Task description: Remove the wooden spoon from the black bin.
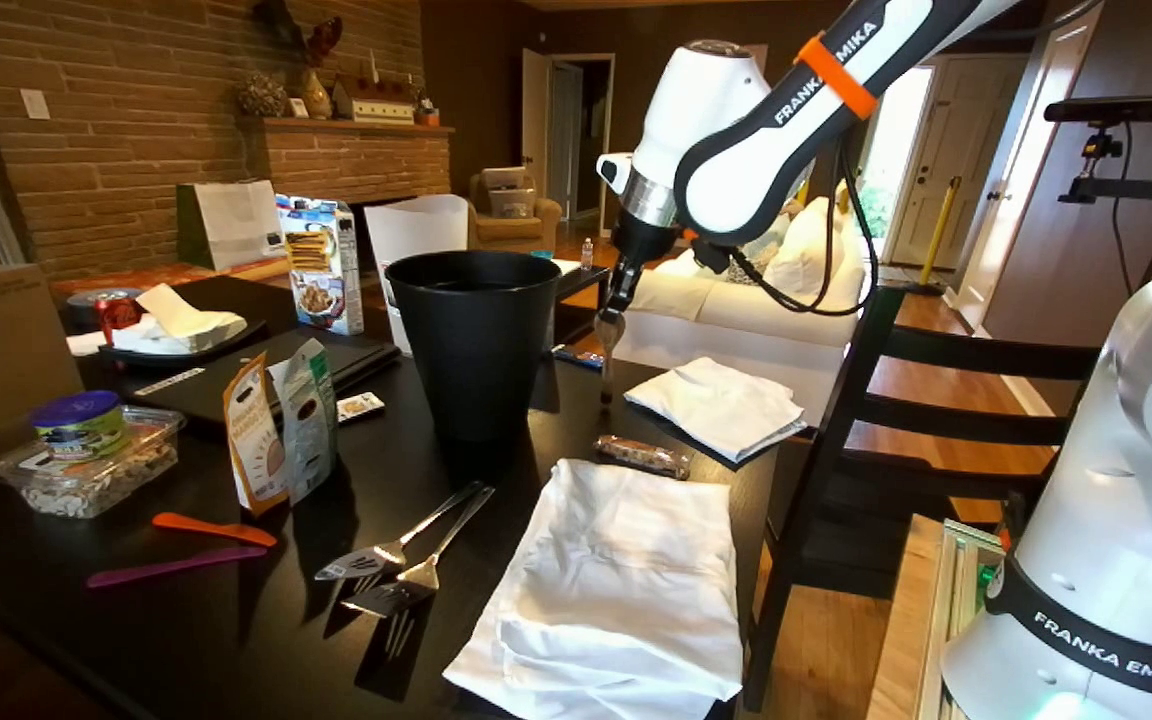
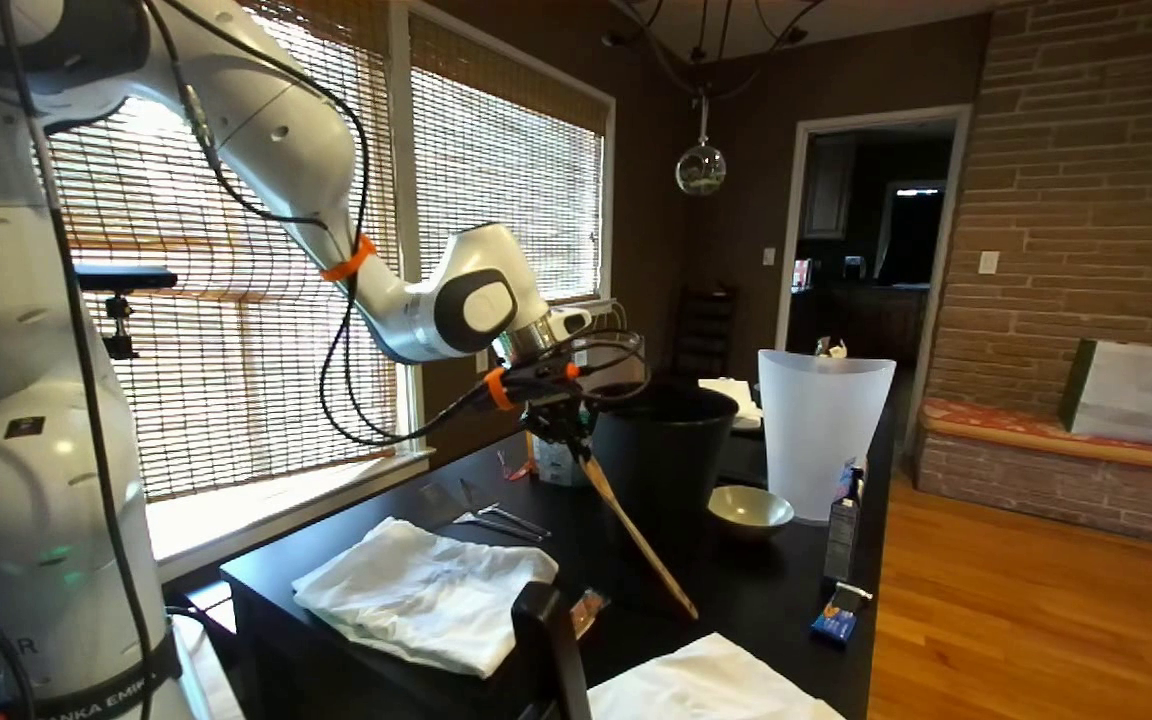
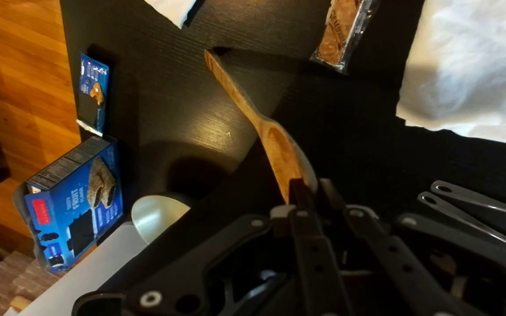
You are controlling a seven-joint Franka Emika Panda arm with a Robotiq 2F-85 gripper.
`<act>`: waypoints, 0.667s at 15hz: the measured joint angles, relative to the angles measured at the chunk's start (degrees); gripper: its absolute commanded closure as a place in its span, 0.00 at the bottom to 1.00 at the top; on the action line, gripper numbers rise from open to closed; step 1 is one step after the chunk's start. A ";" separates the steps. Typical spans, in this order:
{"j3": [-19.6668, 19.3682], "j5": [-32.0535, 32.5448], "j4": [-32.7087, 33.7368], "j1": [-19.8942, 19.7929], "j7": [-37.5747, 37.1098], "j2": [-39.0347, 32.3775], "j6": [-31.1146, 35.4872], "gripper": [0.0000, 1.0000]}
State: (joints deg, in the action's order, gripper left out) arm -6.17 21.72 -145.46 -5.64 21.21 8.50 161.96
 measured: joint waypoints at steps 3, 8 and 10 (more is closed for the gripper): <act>1.07 3.31 0.06 -0.66 -6.24 -1.41 0.66 0.98; 2.60 6.69 0.11 -0.66 -13.08 -2.64 0.71 0.98; 3.20 7.29 0.10 -0.65 -15.17 -3.16 0.72 0.98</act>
State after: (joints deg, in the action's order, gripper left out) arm -2.96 29.01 -145.36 -6.29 6.04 5.34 162.67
